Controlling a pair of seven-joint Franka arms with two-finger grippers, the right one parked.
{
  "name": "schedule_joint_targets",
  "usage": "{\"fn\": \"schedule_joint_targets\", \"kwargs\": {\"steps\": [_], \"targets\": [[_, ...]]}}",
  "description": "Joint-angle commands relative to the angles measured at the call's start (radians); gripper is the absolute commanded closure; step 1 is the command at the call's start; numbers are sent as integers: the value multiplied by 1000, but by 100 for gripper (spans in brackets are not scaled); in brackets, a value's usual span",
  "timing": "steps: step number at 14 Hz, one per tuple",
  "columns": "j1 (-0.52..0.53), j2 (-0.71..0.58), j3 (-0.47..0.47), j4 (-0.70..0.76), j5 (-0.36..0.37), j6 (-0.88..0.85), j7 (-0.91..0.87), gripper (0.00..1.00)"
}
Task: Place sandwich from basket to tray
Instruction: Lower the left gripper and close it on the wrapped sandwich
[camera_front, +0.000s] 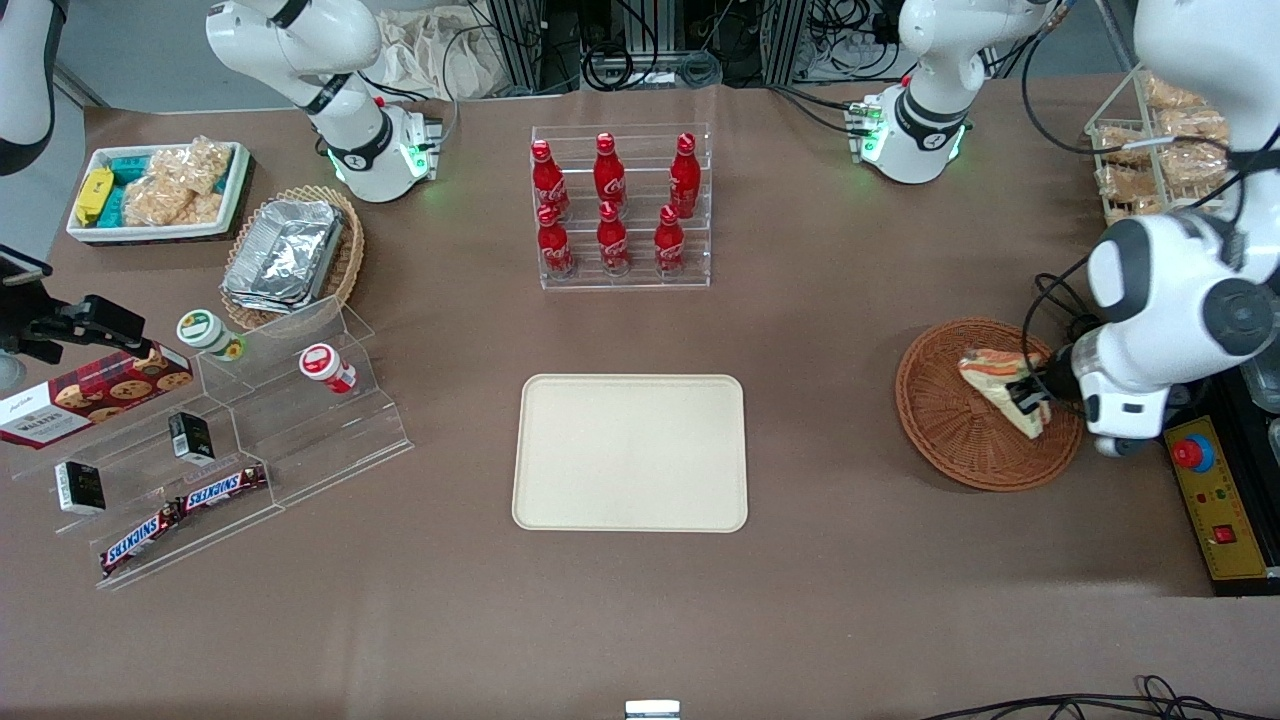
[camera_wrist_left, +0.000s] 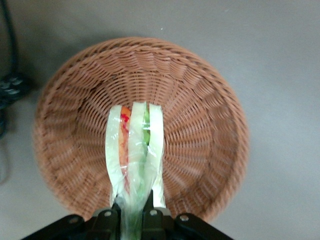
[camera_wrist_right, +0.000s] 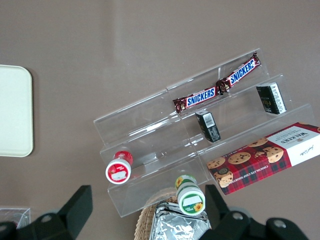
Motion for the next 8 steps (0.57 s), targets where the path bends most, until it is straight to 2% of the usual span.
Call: {"fn": "schedule_joint_targets", "kwargs": {"steps": [1,4,8], "targets": [[-5,-14,-19,271,-2,-295,45,100],[-4,-9,-52,474,-27,-472,198,100],[-40,29,-127,475,-22,-453,231,100]]}}
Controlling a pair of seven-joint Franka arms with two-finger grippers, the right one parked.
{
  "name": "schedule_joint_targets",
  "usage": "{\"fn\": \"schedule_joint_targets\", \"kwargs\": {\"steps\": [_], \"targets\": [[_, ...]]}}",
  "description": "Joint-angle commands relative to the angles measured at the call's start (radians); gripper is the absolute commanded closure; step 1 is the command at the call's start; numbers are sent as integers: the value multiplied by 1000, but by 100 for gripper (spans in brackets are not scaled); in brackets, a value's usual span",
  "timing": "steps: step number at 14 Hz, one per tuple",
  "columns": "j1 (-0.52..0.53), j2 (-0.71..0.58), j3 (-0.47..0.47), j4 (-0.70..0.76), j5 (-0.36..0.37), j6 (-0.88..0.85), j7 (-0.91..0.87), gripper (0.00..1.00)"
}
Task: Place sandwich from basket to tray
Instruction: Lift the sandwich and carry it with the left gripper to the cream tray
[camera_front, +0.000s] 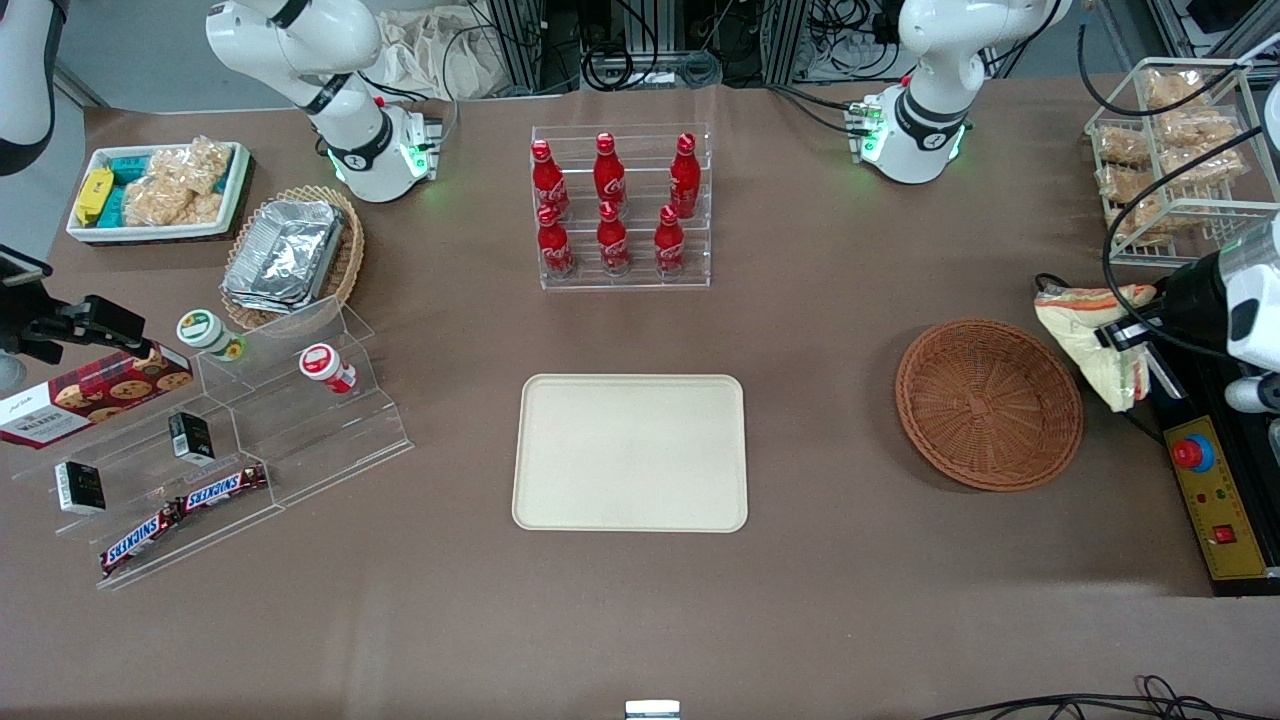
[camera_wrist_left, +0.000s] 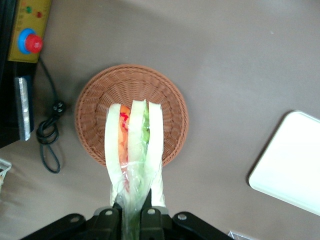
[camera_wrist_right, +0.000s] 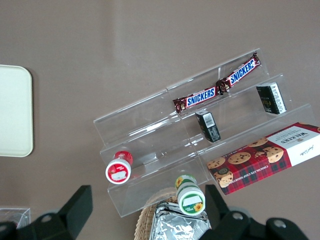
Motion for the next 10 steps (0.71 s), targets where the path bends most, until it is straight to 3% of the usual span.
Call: {"fn": "schedule_joint_targets", "kwargs": {"steps": [1,10], "targets": [[-75,82,-46,23,2,24,12,100],[-477,396,2,20,8,501,-29,100]]}}
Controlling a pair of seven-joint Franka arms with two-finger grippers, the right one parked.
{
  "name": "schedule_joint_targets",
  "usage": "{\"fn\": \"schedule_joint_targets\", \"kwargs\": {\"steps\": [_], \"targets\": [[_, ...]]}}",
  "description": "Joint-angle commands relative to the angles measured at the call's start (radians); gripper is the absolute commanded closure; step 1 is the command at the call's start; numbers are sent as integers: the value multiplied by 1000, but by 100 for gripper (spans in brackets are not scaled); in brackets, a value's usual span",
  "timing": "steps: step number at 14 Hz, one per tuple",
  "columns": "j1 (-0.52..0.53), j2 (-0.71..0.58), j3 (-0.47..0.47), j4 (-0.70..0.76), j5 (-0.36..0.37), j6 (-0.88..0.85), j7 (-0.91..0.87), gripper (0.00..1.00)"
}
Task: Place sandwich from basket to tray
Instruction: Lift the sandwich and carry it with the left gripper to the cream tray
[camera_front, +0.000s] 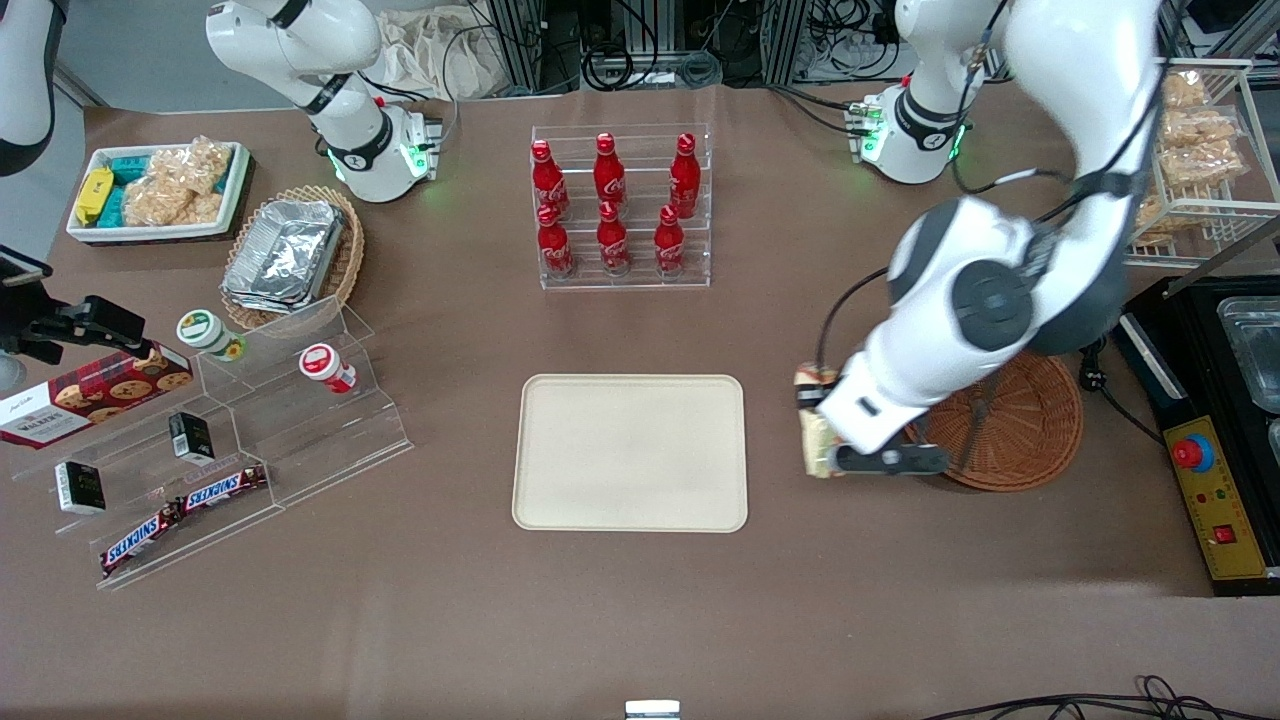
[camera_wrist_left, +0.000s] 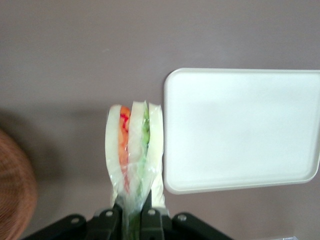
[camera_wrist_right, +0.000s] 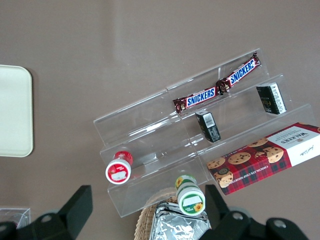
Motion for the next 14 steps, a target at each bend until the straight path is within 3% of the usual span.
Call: {"fn": "schedule_joint_targets", "kwargs": {"steps": [1,4,8,9,10,11,14], "targets": [[-122,104,73,35,7,88,-31,100],[-265,195,187,50,-5,164,-65,98],[-291,264,192,55,-3,253,-94,96],[-293,275,192,56,-2,256,-94,90],[-293,276,192,56,-3,254,-99,62],[-293,275,192,56,-2,253,-117,1],[-285,255,192,56,4,233,-203,1]]}}
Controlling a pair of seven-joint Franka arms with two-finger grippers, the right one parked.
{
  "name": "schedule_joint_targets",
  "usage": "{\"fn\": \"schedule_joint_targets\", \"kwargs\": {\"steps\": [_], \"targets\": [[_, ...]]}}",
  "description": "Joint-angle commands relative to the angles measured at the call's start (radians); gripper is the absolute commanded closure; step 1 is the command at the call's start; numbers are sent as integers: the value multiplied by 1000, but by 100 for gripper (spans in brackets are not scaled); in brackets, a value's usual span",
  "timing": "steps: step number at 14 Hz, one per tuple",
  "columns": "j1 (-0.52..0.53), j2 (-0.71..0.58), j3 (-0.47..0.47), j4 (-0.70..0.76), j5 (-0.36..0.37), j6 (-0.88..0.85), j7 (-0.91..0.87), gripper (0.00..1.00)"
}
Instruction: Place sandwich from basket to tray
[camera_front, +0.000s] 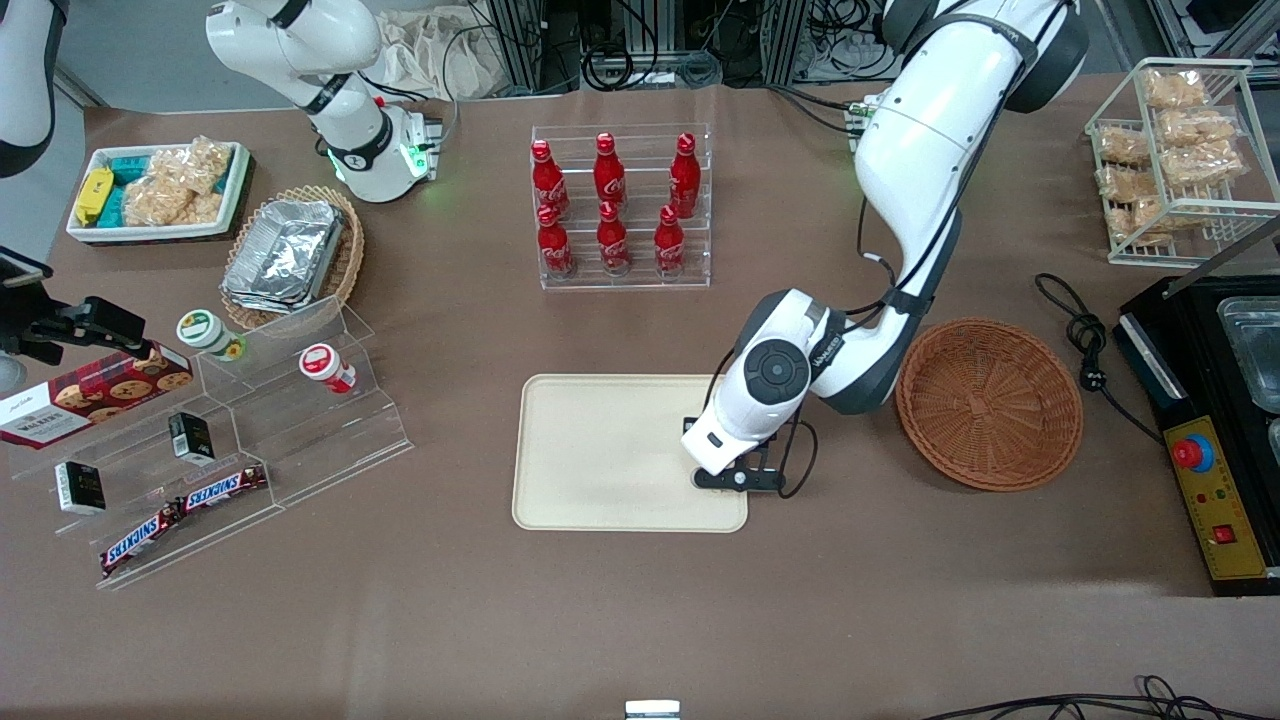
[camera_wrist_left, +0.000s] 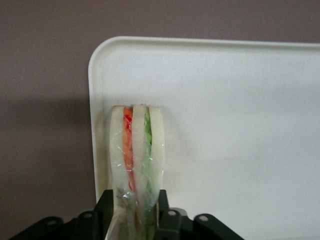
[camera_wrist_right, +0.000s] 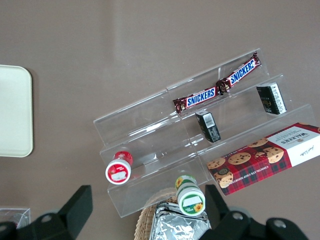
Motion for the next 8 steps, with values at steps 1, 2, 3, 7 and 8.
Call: {"fn": "schedule_joint_targets", "kwargs": {"steps": [1,2,3,7,8], "targets": [[-8,-28,16,27,5,-64,-65,1],[-7,-54,16,30,5,-116,-65,1],[-5,-89,26,41,5,-180,-64,1],[7,-242,112,99,5,-363,-53,1],[19,-290,132,96,3,-385,-49,1]]}}
